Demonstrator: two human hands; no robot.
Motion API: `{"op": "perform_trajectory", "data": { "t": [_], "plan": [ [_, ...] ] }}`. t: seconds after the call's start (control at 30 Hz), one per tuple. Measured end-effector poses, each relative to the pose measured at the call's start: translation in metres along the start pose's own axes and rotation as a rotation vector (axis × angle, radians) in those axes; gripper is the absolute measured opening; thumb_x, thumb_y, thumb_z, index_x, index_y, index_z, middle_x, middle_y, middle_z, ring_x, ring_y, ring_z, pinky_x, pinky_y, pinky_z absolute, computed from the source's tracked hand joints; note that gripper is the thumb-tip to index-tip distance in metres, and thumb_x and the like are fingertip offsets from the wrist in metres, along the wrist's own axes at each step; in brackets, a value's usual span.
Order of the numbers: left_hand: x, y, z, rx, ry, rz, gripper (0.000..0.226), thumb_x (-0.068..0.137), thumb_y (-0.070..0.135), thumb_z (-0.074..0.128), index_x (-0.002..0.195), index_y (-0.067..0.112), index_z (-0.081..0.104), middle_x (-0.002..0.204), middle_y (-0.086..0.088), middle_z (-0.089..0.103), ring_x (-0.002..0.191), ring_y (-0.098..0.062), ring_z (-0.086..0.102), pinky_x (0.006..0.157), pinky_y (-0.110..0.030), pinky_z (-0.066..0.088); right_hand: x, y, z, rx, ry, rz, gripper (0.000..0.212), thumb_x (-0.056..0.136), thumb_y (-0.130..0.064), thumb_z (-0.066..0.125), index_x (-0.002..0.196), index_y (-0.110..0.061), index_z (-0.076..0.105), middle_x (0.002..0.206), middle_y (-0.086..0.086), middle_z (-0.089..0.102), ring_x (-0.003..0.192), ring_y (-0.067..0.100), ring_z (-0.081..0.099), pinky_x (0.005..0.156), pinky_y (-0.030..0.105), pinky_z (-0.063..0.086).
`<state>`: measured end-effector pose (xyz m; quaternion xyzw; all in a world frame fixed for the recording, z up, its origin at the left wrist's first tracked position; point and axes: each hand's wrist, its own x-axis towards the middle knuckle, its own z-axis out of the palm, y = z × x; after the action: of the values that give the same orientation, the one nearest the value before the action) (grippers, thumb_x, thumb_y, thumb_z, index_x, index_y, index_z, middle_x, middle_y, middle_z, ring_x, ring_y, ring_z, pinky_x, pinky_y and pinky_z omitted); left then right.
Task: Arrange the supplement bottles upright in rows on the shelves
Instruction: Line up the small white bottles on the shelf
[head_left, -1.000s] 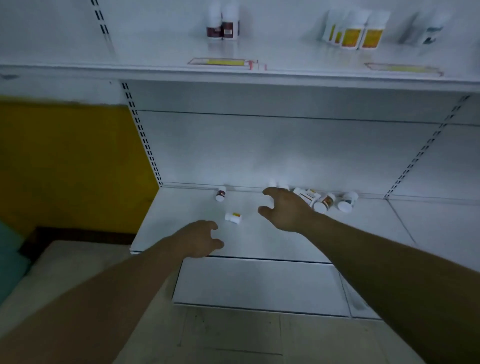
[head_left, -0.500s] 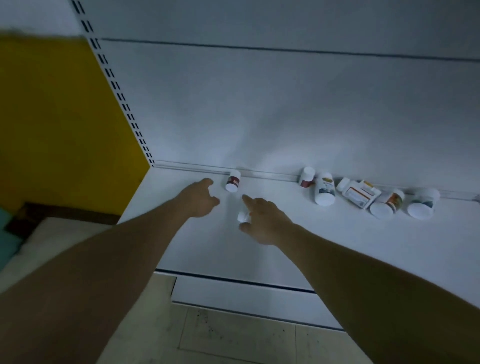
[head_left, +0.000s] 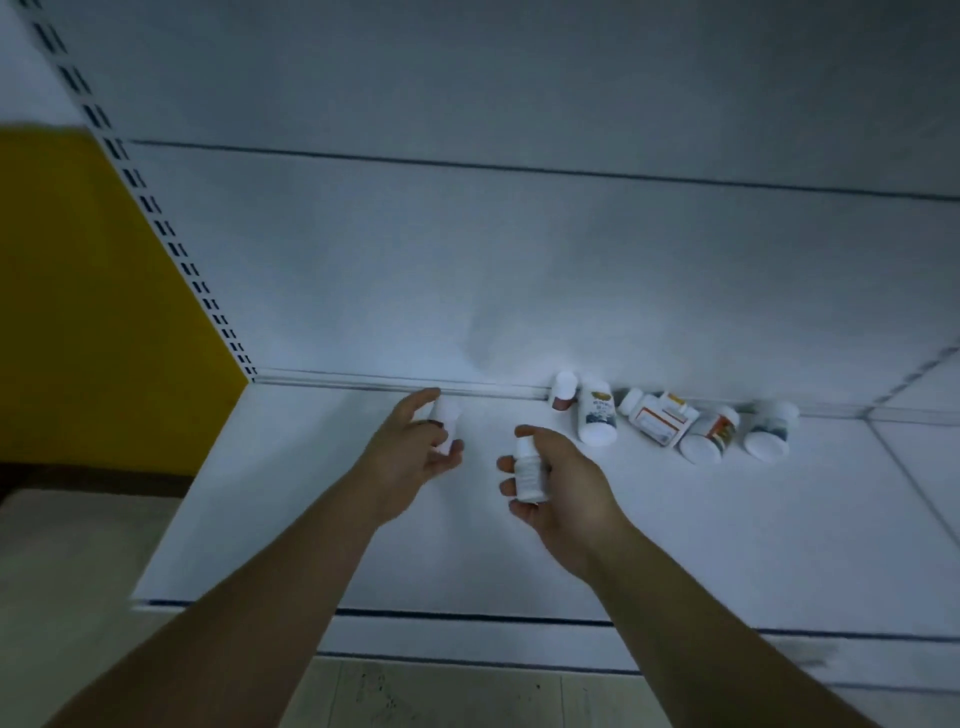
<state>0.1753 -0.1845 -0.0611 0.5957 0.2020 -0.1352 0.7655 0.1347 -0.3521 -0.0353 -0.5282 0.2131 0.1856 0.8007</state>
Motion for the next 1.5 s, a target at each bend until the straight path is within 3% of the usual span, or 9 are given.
{"op": "perform_trajectory", "data": {
  "t": [0.1, 0.27, 0.4, 0.53, 0.73, 0.93, 1.1, 1.2, 1.5],
  "plan": [
    [-0.080, 0.028, 0.010, -0.442, -0.130, -0.105, 0.025, 0.085, 0.001, 0.054, 0.102, 0.010, 0.070, 0.093, -0.023, 0.067, 0.078, -0.032, 0.067, 0.062, -0.034, 0.057, -0.053, -0.028, 0.011, 0.288, -0.002, -0.003, 0.020, 0.093, -0.029, 0.054, 0.093, -0.015, 0.069, 0.069, 0.007, 0.060, 0.050, 0.018, 0.055, 0.055, 0.028, 0.045],
    [-0.179, 0.080, 0.033, -0.548, -0.308, -0.022, 0.029, 0.075, 0.012, 0.060, 0.101, 0.010, 0.072, 0.095, -0.022, 0.068, 0.075, -0.031, 0.067, 0.066, -0.035, 0.057, -0.139, -0.064, 0.028, 0.326, -0.104, -0.156, 0.019, 0.092, -0.019, 0.052, 0.102, -0.016, 0.068, 0.068, 0.004, 0.060, 0.054, 0.016, 0.057, 0.056, 0.026, 0.048],
    [-0.226, 0.107, 0.049, -0.313, -0.329, 0.184, 0.047, 0.088, -0.005, 0.035, 0.112, 0.024, 0.063, 0.105, -0.013, 0.069, 0.092, -0.030, 0.069, 0.068, -0.035, 0.056, -0.190, -0.088, 0.030, 0.233, -0.159, -0.275, 0.024, 0.095, -0.017, 0.046, 0.112, -0.019, 0.062, 0.079, 0.006, 0.067, 0.064, 0.015, 0.063, 0.065, 0.028, 0.048],
    [-0.278, 0.126, 0.072, -0.183, -0.348, 0.348, 0.047, 0.090, -0.008, 0.038, 0.112, 0.027, 0.059, 0.107, -0.012, 0.068, 0.093, -0.031, 0.068, 0.065, -0.032, 0.056, -0.239, -0.116, 0.014, 0.262, -0.248, -0.317, 0.025, 0.088, -0.021, 0.049, 0.106, -0.013, 0.065, 0.085, 0.012, 0.067, 0.066, 0.019, 0.060, 0.066, 0.030, 0.046],
    [-0.340, 0.132, 0.134, -0.079, -0.399, 0.509, 0.051, 0.088, -0.010, 0.046, 0.108, 0.032, 0.064, 0.101, -0.005, 0.068, 0.091, -0.030, 0.069, 0.066, -0.031, 0.056, -0.300, -0.159, -0.033, 0.118, -0.299, -0.518, 0.020, 0.084, -0.017, 0.059, 0.101, -0.019, 0.070, 0.068, 0.005, 0.056, 0.060, 0.016, 0.056, 0.053, 0.026, 0.046],
    [-0.377, 0.158, 0.203, -0.060, -0.453, 0.624, 0.051, 0.084, -0.018, 0.037, 0.105, 0.022, 0.060, 0.095, -0.010, 0.070, 0.090, -0.030, 0.068, 0.068, -0.034, 0.056, -0.346, -0.220, -0.070, 0.014, -0.340, -0.700, 0.019, 0.094, -0.016, 0.052, 0.104, -0.025, 0.065, 0.086, 0.004, 0.069, 0.074, 0.019, 0.066, 0.060, 0.029, 0.052],
    [-0.387, 0.193, 0.228, 0.205, -0.318, 0.830, 0.045, 0.081, -0.011, 0.057, 0.101, 0.030, 0.057, 0.104, -0.005, 0.064, 0.089, -0.018, 0.068, 0.071, -0.026, 0.056, -0.357, -0.269, -0.060, -0.111, -0.307, -0.809, 0.016, 0.097, -0.021, 0.050, 0.098, -0.027, 0.065, 0.094, 0.004, 0.072, 0.077, 0.016, 0.065, 0.063, 0.029, 0.050],
    [-0.377, 0.217, 0.225, 0.452, -0.154, 0.947, 0.042, 0.080, -0.003, 0.063, 0.096, 0.035, 0.052, 0.097, 0.011, 0.061, 0.070, 0.000, 0.065, 0.054, -0.010, 0.047, -0.346, -0.288, -0.047, -0.195, -0.256, -0.859, 0.014, 0.096, -0.025, 0.051, 0.103, -0.027, 0.063, 0.095, 0.002, 0.070, 0.075, 0.014, 0.065, 0.064, 0.030, 0.050],
    [-0.305, 0.257, 0.205, 0.938, 0.065, 0.892, 0.051, 0.081, 0.005, 0.063, 0.125, 0.025, 0.046, 0.112, -0.004, 0.055, 0.082, -0.019, 0.053, 0.067, -0.026, 0.044, -0.276, -0.323, -0.021, -0.566, -0.002, -0.846, 0.024, 0.081, -0.015, 0.069, 0.095, -0.029, 0.056, 0.097, 0.005, 0.058, 0.070, 0.017, 0.062, 0.063, 0.025, 0.054]
  ]
}}
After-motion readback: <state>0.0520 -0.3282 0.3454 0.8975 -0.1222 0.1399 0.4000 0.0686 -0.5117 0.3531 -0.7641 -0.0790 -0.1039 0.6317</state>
